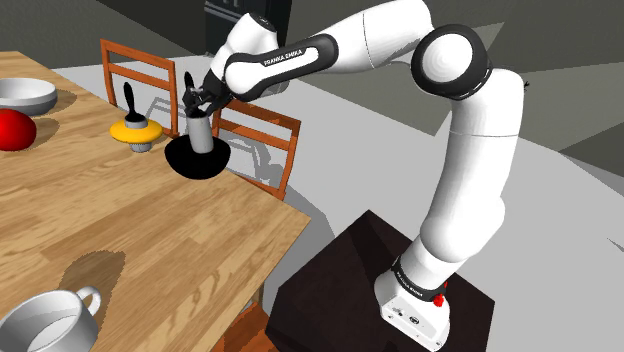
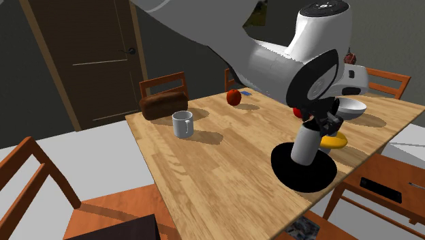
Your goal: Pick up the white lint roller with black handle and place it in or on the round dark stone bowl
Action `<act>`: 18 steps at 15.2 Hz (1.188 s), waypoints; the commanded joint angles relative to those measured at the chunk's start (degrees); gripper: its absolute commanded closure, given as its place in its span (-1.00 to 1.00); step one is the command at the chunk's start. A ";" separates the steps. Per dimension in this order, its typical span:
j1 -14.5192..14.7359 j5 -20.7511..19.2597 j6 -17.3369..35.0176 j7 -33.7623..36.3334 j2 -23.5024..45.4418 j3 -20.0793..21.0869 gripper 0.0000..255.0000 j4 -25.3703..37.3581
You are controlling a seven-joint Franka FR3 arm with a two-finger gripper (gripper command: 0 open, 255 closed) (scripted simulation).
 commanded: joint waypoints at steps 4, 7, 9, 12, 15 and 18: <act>-0.01 -0.04 0.04 -0.01 0.19 -0.07 -1.00 -0.19; 0.00 -0.02 -0.03 0.03 0.08 -0.05 -1.00 -0.22; -1.96 2.16 -1.62 -1.38 -3.72 1.49 -1.00 -2.31; -3.64 4.40 -3.25 -2.84 -7.09 2.73 -1.00 -3.89; -3.63 4.40 -3.25 -2.84 -7.09 2.72 -1.00 -3.89; -3.63 4.40 -3.25 -2.84 -7.09 2.71 -1.00 -3.89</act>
